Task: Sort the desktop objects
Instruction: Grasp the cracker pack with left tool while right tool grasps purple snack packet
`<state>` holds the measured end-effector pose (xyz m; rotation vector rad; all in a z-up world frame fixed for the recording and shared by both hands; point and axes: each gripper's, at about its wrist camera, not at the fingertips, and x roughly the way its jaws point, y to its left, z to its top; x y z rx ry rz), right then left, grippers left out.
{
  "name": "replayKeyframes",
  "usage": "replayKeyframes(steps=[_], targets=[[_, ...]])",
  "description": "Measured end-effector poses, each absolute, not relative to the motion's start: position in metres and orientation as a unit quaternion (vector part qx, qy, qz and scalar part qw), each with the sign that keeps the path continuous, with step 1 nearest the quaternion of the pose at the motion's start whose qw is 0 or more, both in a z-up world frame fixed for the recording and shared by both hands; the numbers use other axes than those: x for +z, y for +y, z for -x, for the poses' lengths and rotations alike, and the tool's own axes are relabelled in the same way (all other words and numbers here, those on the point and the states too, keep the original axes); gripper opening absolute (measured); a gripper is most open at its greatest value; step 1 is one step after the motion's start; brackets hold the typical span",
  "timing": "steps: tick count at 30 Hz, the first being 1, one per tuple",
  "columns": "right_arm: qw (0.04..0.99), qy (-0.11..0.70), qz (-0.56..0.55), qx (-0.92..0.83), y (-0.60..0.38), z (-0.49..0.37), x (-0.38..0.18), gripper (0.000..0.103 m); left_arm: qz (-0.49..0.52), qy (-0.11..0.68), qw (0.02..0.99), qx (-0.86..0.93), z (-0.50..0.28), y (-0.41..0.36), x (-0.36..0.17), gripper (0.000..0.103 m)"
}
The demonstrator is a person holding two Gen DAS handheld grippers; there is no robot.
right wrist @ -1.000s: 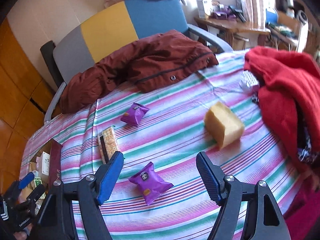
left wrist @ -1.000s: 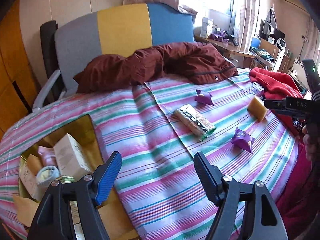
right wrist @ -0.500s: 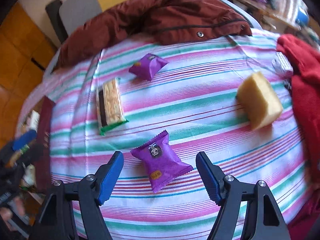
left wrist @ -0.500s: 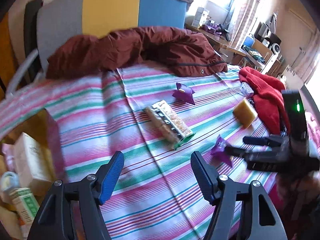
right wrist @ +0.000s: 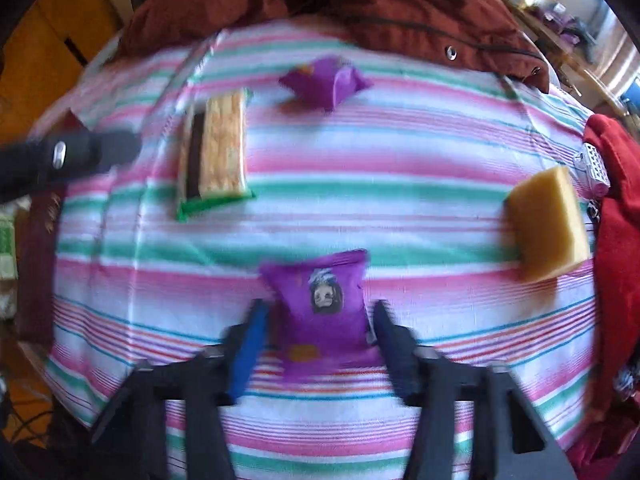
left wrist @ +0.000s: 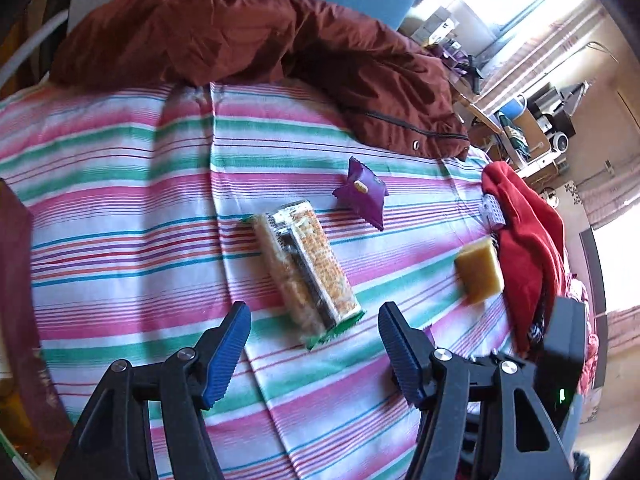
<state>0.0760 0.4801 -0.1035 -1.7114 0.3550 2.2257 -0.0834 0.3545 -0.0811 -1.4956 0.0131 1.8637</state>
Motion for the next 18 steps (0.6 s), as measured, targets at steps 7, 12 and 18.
replayKeyframes(steps=[7, 12, 18], targets=[[0.157, 0.135, 0.595, 0.776, 0.488, -0.082, -0.103, 0.041, 0.572, 0.045, 0.342, 0.744, 0.089, 0.385, -0.092, 0.067], [0.164, 0.145, 0.592, 0.775, 0.495, -0.084, -0.103, 0.041, 0.566, 0.084, 0.318, 0.756, 0.091, 0.403, -0.105, 0.067], [0.168, 0.15, 0.591, 0.774, 0.51, -0.078, -0.106, 0.041, 0.548, 0.124, 0.309, 0.767, 0.086, 0.42, -0.119, 0.067]])
